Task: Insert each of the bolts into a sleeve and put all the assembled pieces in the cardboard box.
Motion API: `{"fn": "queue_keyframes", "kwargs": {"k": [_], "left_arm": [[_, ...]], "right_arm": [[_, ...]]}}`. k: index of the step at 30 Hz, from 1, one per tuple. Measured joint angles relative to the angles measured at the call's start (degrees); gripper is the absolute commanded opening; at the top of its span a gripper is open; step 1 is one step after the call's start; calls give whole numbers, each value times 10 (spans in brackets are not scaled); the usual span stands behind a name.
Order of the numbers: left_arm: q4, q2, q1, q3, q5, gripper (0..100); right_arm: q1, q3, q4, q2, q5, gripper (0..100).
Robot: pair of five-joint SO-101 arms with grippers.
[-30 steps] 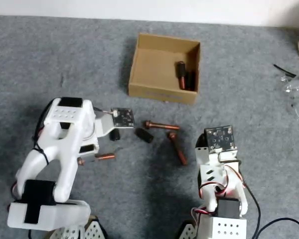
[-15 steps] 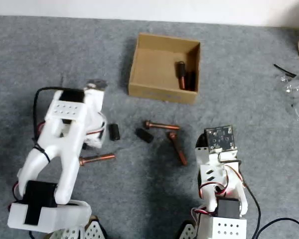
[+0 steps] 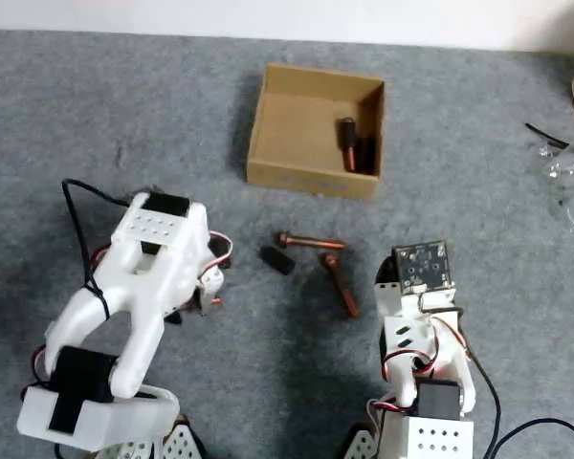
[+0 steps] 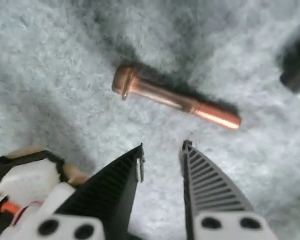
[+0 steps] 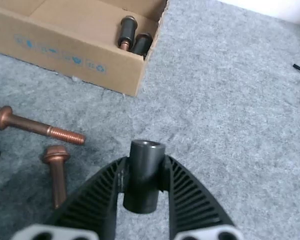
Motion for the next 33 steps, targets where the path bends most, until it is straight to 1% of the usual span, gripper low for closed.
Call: {"fn": "queue_keyframes", "kwargs": {"k": [4, 7, 11, 20, 28, 33], "left_arm": [[-49, 0, -1, 2, 15, 130], [-69, 0, -2, 19, 47, 130], [-94, 0, 6, 64, 49, 130], [-233, -14, -11, 154, 49, 130], [-264, -18, -12, 165, 49, 130], [-282, -18, -27, 165, 60, 130]], "right_arm": [[0, 0, 0, 0, 0, 5], [0, 0, 0, 0, 0, 5], [0, 0, 0, 0, 0, 5], [0, 0, 0, 0, 0, 5], [0, 0, 0, 0, 0, 5], [0, 0, 0, 0, 0, 5]]}}
